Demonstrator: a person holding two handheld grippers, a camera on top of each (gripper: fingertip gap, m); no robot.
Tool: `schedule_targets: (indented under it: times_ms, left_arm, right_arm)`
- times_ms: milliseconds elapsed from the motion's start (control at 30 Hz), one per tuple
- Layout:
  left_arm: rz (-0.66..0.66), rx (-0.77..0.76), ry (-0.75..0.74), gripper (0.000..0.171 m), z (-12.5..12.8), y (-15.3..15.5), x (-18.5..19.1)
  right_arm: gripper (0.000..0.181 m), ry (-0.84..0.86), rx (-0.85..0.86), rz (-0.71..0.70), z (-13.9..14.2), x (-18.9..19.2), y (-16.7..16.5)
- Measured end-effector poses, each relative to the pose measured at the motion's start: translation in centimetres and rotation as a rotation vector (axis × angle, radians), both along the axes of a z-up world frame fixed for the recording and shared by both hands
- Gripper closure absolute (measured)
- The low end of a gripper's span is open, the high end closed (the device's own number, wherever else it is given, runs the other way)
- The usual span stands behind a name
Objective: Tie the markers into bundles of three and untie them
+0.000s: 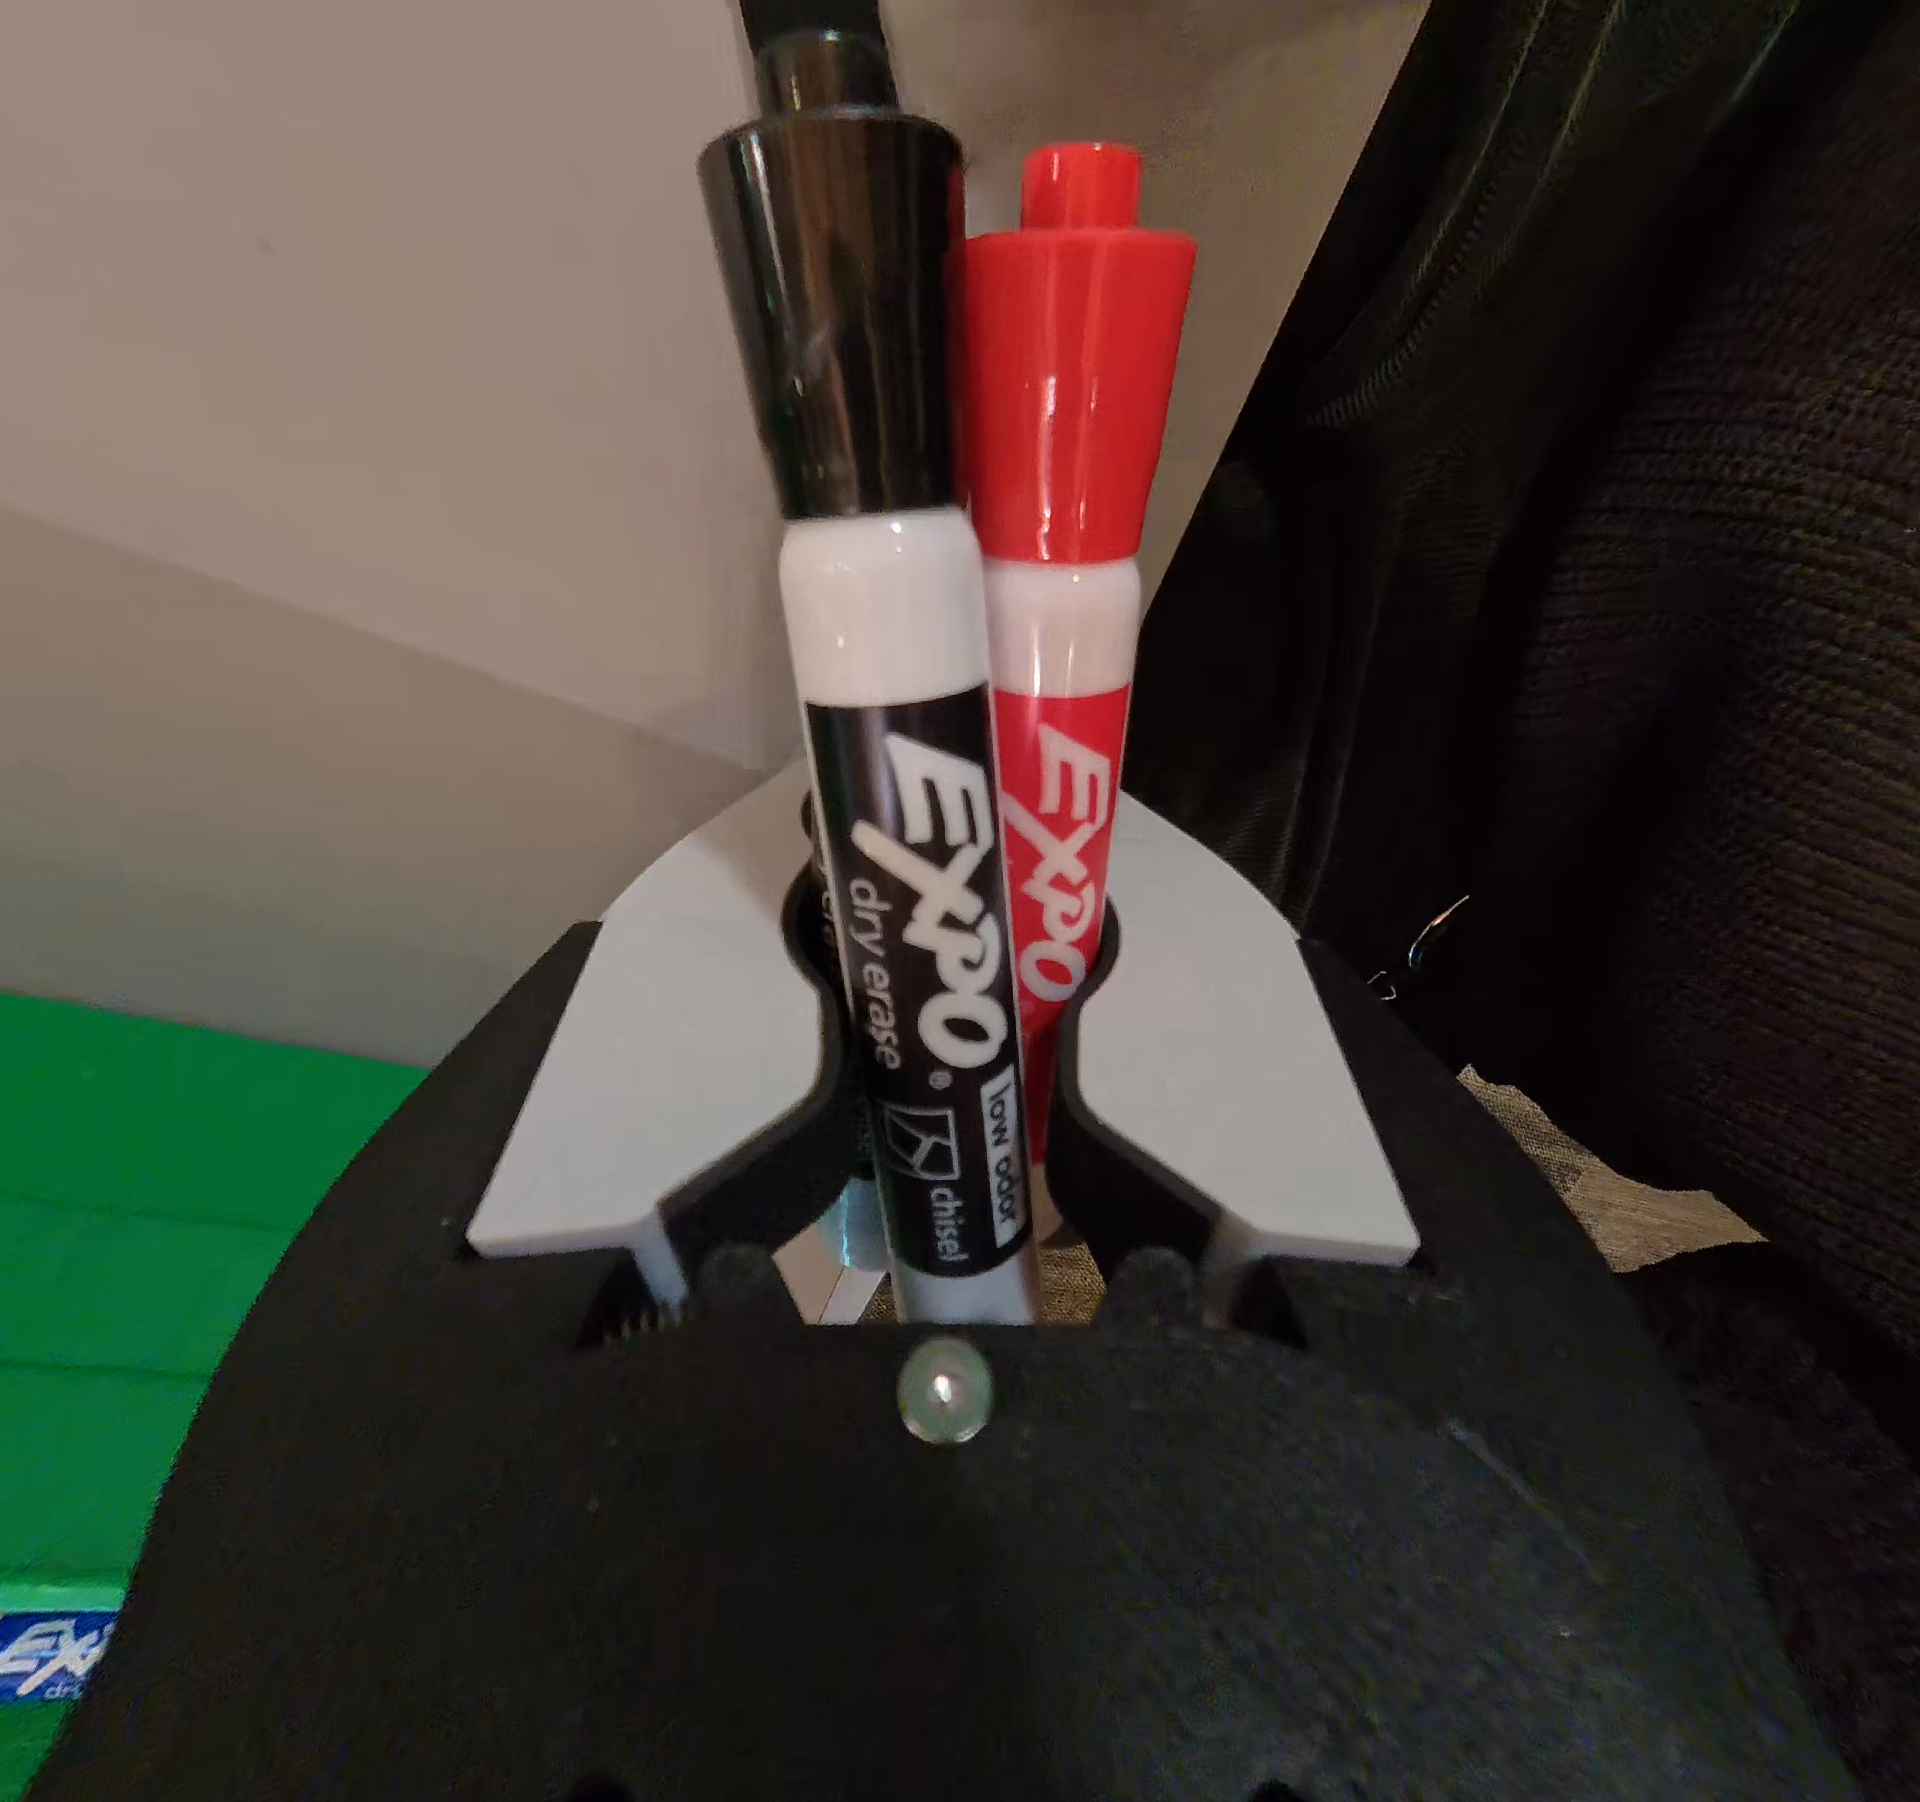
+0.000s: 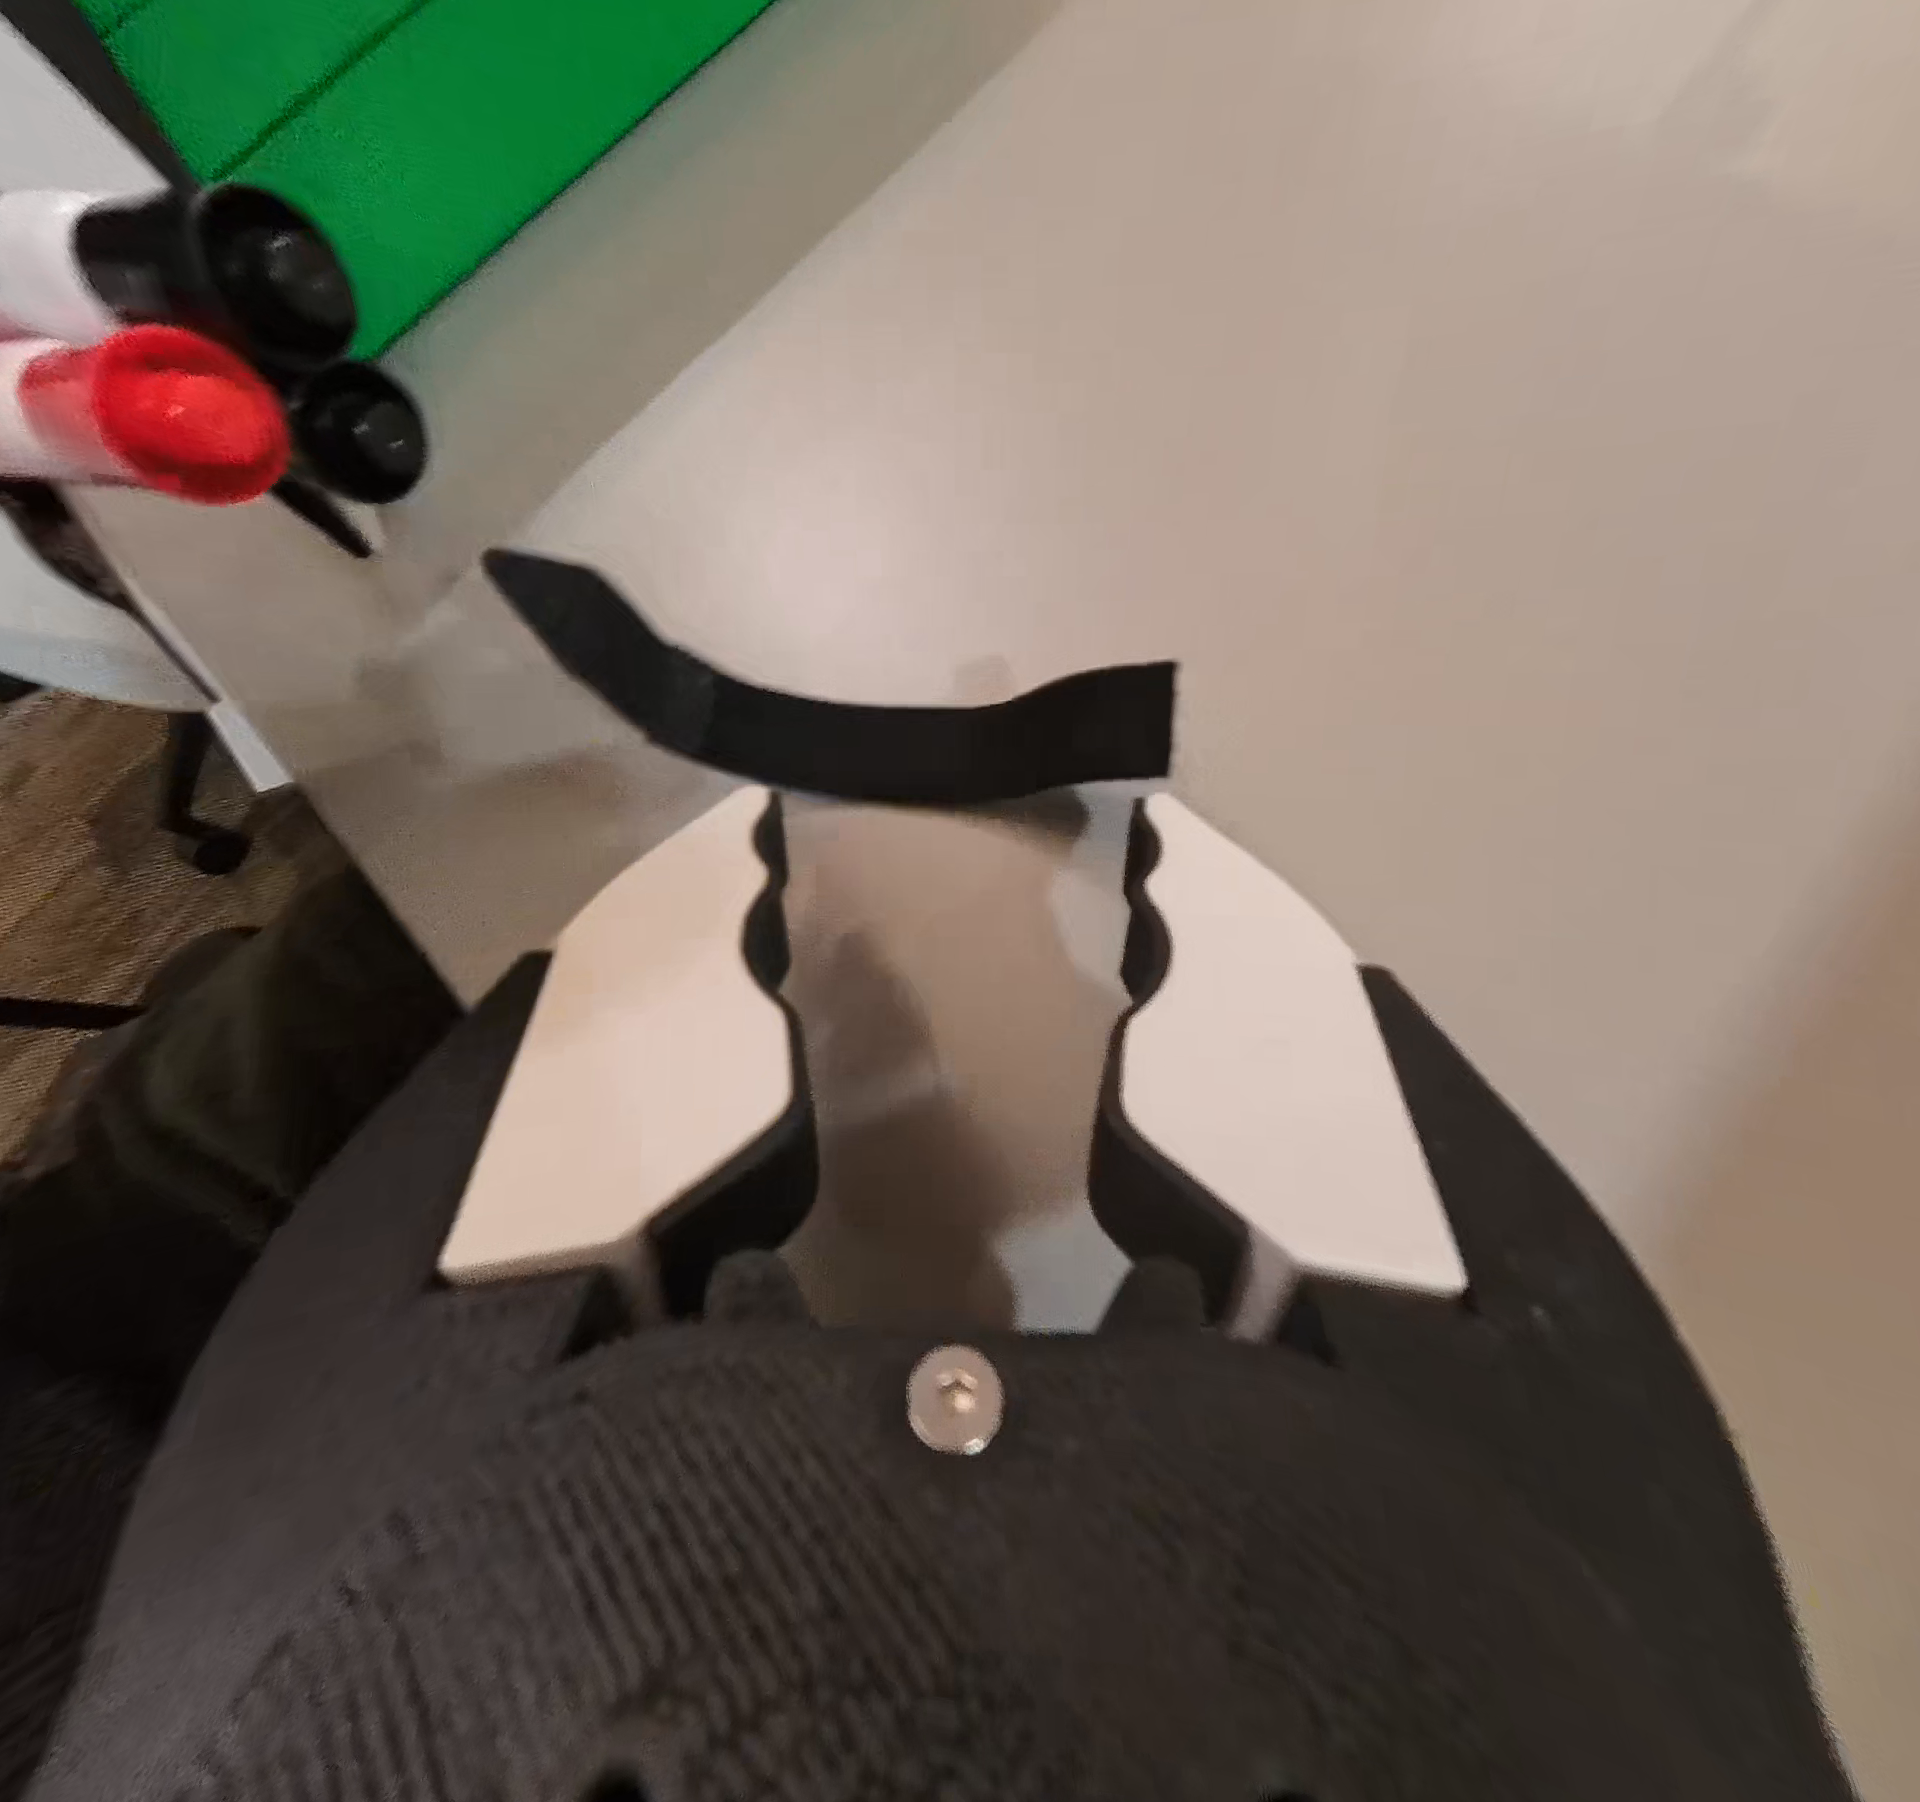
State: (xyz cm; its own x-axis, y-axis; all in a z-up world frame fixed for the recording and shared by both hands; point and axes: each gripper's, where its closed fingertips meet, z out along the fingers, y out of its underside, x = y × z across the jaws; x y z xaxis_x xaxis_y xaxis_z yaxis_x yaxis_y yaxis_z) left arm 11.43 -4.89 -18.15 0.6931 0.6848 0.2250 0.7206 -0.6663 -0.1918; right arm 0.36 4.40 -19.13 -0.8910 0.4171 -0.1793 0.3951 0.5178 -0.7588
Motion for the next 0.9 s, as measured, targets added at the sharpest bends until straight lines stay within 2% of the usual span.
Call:
schedule_targets:
  times_ms: [67, 133, 233, 367, 500, 567, 667, 767, 900]
  left_arm:
    - [0.002, -0.001, -0.001, 0.128, 0.0, 0.0, 0.0]
    - [0.001, -0.002, -0.002, 0.128, -0.1, 0.0, 0.0]
    - [0.002, -0.006, -0.004, 0.128, 0.0, 0.0, 0.0]
    - [0.005, -0.002, -0.001, 0.128, 0.0, -0.1, 0.0]
    - [0.011, 0.002, -0.007, 0.128, -0.2, -0.4, 0.0]
    - [0.014, 0.001, -0.011, 0.128, -0.2, -0.5, 0.0]
    - [0.015, 0.002, -0.012, 0.128, -0.2, -0.5, 0.1]
    - [0.015, 0.006, -0.008, 0.128, -0.1, -0.5, 0.1]
    - [0.011, 0.005, -0.011, 0.128, -0.1, -0.4, 0.1]
  right_arm:
    - [0.136, -0.026, -0.021, 0.017, 0.0, -0.8, -0.4]
    - [0.143, -0.063, -0.049, 0.012, 0.2, -1.7, -1.0]
    - [0.178, -0.101, -0.046, 0.038, -0.1, -2.5, -1.7]
    - [0.181, -0.122, -0.046, 0.081, 0.1, -2.7, -1.8]
    - [0.181, -0.066, -0.067, 0.083, 2.1, -3.5, -0.9]
    - [0.181, -0.083, -0.109, 0.186, 3.2, -2.1, -0.9]
    - [0.149, -0.079, -0.087, 0.357, 3.1, 0.5, -0.3]
    - [0.082, -0.060, 0.015, 0.459, 1.3, 1.9, 0.6]
    - [0.061, 0.051, 0.079, 0.550, -0.8, 2.6, -0.5]
